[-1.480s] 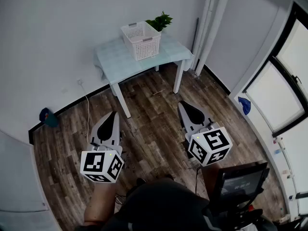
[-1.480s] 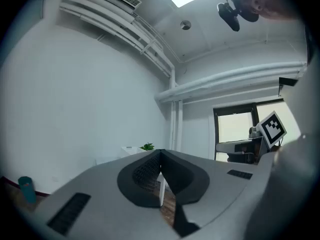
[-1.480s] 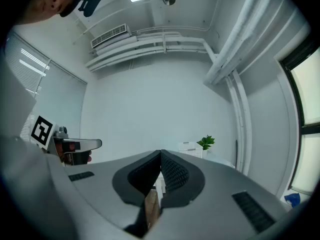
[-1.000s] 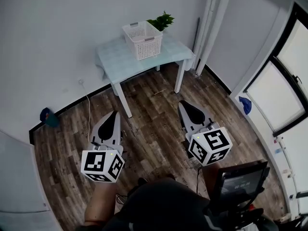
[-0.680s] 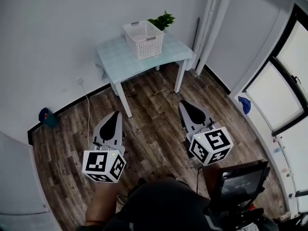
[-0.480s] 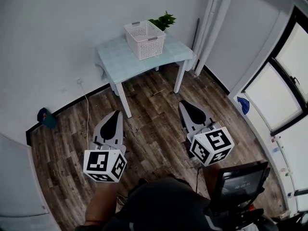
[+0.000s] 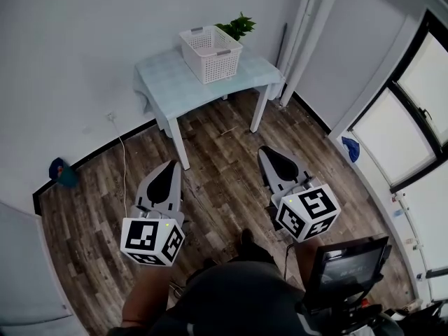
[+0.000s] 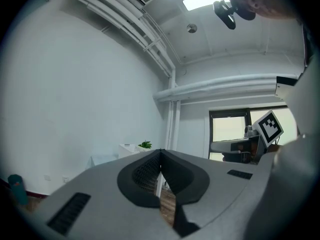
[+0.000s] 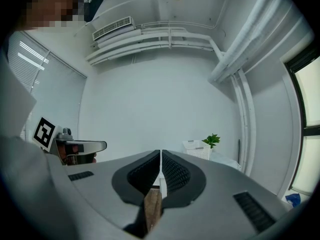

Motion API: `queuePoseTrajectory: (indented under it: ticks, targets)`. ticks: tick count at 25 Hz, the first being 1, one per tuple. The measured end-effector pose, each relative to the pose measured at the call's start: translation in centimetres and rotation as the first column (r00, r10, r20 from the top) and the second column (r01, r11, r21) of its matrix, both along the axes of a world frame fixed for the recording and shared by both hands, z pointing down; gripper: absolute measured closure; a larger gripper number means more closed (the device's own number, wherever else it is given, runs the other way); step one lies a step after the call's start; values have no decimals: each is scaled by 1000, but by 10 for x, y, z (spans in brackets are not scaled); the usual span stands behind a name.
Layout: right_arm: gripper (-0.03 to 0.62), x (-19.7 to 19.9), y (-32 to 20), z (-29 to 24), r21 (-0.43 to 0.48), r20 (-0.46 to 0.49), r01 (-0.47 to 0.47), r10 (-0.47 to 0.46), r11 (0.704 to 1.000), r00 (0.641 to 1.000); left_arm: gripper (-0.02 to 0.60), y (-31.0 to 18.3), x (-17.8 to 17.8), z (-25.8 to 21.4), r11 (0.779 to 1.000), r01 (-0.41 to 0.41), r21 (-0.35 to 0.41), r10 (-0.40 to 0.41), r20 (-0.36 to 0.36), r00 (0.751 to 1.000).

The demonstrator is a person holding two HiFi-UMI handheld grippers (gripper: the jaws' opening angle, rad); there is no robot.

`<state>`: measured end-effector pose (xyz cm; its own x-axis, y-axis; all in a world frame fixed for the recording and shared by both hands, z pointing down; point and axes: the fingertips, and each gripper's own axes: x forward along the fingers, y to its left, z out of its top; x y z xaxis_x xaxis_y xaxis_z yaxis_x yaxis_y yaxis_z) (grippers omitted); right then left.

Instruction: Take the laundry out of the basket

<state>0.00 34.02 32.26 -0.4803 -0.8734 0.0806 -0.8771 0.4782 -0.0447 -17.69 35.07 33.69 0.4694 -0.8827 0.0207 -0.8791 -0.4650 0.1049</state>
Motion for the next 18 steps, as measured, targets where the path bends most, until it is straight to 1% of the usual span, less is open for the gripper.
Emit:
queuePoseTrajectory:
  ticks: [6,11,14,18]
  targets:
    - [572,-1,-34,2,3,17,26,-26,1000,1000,575,-27,0,-2,1000,20,2,-20,18,1000]
    - [572,12,-79,2,1,40,38,-38,999,998,575,-64,8,-2,999,43,-4,-43,40,998]
    - [572,16,-101,-2,12,42,54,-55,998,998,574,-84,11,-2,998,60,-7,-60,37,998]
    - [572,36,-136,-9,23,49,71,-72,997,996,574,-118,31,-5,998,68,-13,-67,47,997]
